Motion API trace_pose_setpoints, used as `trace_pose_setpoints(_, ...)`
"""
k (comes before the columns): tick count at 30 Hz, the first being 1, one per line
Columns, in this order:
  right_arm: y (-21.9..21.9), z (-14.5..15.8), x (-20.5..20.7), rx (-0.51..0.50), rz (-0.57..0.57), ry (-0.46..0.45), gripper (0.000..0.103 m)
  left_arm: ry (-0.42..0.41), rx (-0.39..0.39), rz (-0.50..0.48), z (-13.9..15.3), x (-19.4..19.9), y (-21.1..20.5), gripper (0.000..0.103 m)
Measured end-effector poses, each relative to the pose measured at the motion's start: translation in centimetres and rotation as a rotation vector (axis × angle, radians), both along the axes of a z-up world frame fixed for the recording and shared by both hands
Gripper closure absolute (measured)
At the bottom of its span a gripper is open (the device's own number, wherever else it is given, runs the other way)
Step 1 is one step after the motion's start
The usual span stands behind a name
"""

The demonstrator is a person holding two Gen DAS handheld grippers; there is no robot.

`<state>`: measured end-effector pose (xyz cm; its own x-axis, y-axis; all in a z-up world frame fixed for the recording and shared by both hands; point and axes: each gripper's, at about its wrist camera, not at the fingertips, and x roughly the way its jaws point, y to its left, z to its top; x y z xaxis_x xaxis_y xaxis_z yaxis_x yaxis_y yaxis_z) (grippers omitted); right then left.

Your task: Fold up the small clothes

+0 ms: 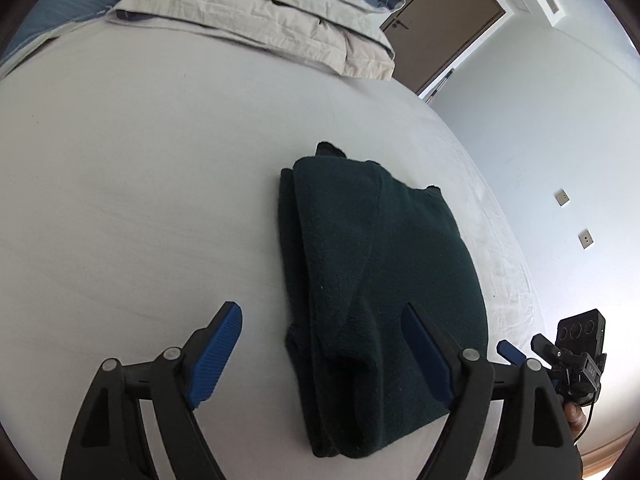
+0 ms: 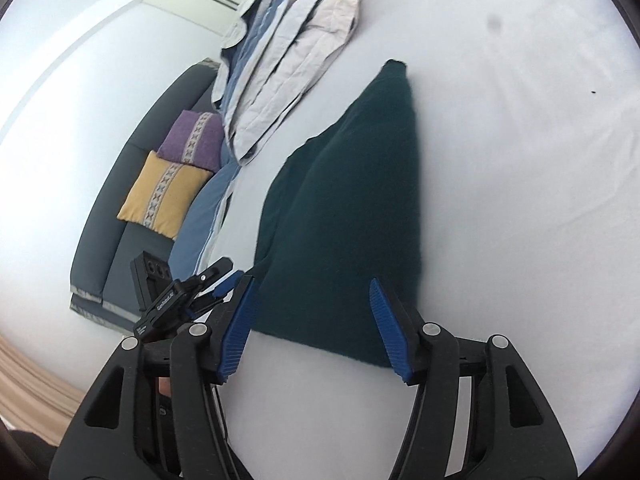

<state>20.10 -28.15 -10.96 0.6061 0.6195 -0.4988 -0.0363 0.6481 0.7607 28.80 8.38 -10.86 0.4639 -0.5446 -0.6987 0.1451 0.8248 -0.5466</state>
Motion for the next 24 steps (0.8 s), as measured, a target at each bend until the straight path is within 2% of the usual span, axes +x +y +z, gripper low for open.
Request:
trace_pose_setpoints(3,-1.5,-0.4,1.3,-0.019,-0.053,0.025,0.037,0.061,-0.012,-0.003,-1.2,2.0,-0.3,0.021)
trace_pose_setpoints(5,-1.9,-0.8,2.6,-0.054,-0.056,0.027,0.037,0.076,-0.012,0.003,-1.4,3.1,-0.5,0.022)
trace_pose_setpoints(9,-2.5,-2.7,5.2,-0.071,-0.058,0.080,0.037,0.123,-0.068,-0.002,-2.1,5.5,-0.8,0.022)
trace_pose_setpoints(14,-1.7,-3.8,7.7,-0.027,0.001,0.094,0.037,0.156,-0.096,-0.030,-2.7,7.3,-1.7,0.023)
trace_pose_setpoints(17,-0.6,-4.0,9.0,-0.060,0.015,0.100,0.037,0.186,-0.137,-0.023,-3.3,8.1,-1.8,0.034)
trace_pose_setpoints(19,-0.6,-4.4,9.7,-0.028,0.011,0.105,0.037,0.206,-0.153,-0.014,-3.5,8.5,-2.0,0.046)
trace_pose_setpoints(23,-0.2,-4.7,10.5,-0.021,0.007,0.111,0.037,0.209,-0.135,-0.022,-3.5,8.8,-2.6,0.055)
trace_pose_setpoints(24,0.1,-4.7,10.7,-0.032,0.010,0.117,0.038,0.208,-0.132,-0.025,-3.4,8.8,-2.7,0.061)
